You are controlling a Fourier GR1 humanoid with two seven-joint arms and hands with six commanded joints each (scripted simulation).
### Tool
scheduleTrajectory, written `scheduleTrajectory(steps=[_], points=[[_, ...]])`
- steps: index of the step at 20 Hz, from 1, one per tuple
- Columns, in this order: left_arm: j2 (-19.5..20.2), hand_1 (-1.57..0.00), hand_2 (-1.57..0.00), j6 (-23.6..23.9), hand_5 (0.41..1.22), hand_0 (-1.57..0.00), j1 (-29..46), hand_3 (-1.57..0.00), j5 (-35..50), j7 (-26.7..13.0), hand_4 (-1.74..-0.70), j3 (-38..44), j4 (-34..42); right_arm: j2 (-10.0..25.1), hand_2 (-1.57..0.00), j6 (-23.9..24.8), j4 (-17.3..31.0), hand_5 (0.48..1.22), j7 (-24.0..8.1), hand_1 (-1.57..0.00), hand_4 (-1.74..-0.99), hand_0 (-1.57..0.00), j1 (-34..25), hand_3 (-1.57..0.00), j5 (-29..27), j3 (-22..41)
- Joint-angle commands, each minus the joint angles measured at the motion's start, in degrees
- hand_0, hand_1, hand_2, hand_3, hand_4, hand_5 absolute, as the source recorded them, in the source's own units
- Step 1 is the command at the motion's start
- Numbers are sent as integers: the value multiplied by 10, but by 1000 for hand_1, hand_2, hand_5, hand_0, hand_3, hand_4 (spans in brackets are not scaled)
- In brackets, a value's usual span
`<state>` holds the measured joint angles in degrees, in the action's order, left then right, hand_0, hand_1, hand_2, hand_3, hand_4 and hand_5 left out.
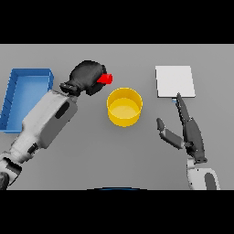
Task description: Pick up the red beaker and tilt it to pour out 1 green nut into yellow bowl. Pick up the yellow bowl and place it on the metallic measuring scale.
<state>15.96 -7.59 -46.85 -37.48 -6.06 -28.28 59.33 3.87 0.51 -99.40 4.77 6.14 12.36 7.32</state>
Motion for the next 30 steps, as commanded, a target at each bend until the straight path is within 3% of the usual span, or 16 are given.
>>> scheduleTrajectory(steps=[1, 2, 4, 9, 12, 16, 19, 24, 30], points=[[4, -1571, -1571, -14, 1197, -1571, -11, -1571, -17, -9, -1741, -18, -8, 3, 1, 0, -4, 676, -2, 1, -1187, 1, 0, 1, 0, -2], [3, -1571, -1571, -27, 1202, -1571, -27, -1571, -38, -16, -1689, -34, -22, 3, 1, 1, 0, 675, -6, 1, -1191, 1, 0, 1, -1, -4], [5, -1571, -1571, -57, 1209, -1571, -58, -1436, -70, -11, -1705, -64, -38, -1, 1, 0, 1, 675, -6, 1, -1191, 1, 3, 1, -3, -1], [7, -1571, -1571, -100, 1217, -1571, -119, -1295, -137, 37, -1719, -130, -84, -13, 1, -5, 13, 639, -15, 1, -1206, 1, -2, 1, -27, -10], [-1, -1571, -1571, -108, 1219, -1571, -144, -1429, -168, 80, -1725, -167, -104, -12, 1, 4, 9, 617, -5, 1, -1221, 1, -2, 1, -19, -12], [4, -1571, -1571, -124, 1220, -1571, -176, -1513, -213, 108, -1732, -215, -108, -15, 1, 15, 14, 584, 5, 1, -1205, 1, -3, 1, -4, -8], [9, -1571, -1571, -121, 1221, -1571, -198, -1541, -250, 127, -1736, -251, -112, -12, 1, 18, 15, 572, 16, 1, -1173, 1, 0, 1, 1, -8], [-1, -1571, -1571, -110, 1221, -1571, -223, -1561, -306, 146, -1737, -307, -136, -17, 1, 15, 15, 567, 9, 1, -1135, 1, -7, 1, -13, -13], [-8, -1571, -1571, -99, 1221, -1571, -261, -1568, -362, 166, -1732, -358, -154, -15, 1, 16, 10, 580, 11, 1, -1135, 1, 0, 1, -7, -11]])
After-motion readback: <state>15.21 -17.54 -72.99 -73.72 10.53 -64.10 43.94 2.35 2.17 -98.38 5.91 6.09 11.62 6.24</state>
